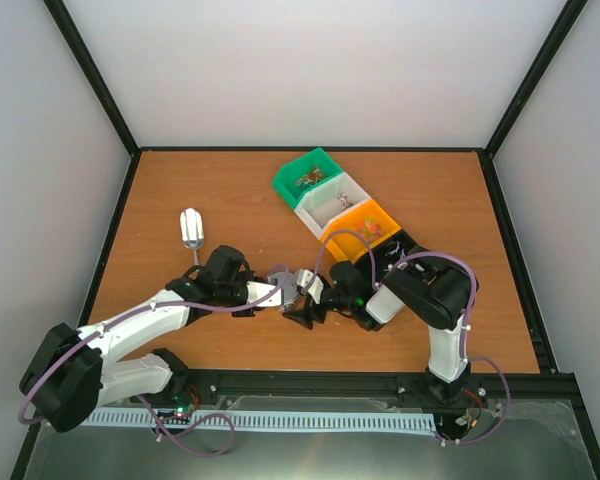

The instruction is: Pack the candies

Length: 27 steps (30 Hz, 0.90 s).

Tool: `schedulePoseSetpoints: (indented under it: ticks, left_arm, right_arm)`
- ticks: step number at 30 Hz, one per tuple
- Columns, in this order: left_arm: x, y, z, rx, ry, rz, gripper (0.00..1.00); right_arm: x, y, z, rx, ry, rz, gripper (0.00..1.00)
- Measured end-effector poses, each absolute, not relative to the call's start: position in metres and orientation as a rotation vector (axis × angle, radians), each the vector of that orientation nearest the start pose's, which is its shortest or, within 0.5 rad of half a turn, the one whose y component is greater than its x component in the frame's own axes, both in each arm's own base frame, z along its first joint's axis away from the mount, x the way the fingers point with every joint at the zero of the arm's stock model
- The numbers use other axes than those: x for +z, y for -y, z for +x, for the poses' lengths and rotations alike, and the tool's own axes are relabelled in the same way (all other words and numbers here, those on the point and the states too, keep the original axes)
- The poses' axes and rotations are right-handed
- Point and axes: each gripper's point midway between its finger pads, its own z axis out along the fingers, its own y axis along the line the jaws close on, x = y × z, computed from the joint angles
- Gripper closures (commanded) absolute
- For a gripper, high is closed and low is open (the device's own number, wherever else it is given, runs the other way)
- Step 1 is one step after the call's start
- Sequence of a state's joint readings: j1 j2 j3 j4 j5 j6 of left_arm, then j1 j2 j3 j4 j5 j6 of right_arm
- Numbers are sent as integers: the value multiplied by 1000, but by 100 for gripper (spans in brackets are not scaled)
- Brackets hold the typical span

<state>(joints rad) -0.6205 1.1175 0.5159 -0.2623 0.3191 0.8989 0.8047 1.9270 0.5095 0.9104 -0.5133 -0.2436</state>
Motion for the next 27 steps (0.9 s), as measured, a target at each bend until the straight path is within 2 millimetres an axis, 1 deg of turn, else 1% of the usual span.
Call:
schedulePoseSetpoints:
  ticks: [6, 12, 14, 21, 24, 27]
  left_arm:
    - [82, 215, 200, -313, -1656, 1773, 67]
    - [82, 220, 195, -350, -1652, 1796, 67]
    - [82, 221, 195, -354, -1650, 1799, 67]
    - [82, 222, 194, -359, -1652, 1803, 66]
    - [83, 223, 192, -371, -1654, 1808, 65]
    - [88, 228, 188, -393, -1648, 1817, 64]
  right_arm:
    - [21, -356, 215, 907, -1648, -1337, 0]
    - [21, -366, 214, 921, -1634, -1344, 1]
    - [21, -368, 215, 924, -1627, -1345, 4]
    - [21, -375, 219, 928, -1614, -1337, 19]
    - [22, -375, 219, 931, -1610, -1335, 23]
    - [22, -375, 219, 934, -1607, -1334, 26]
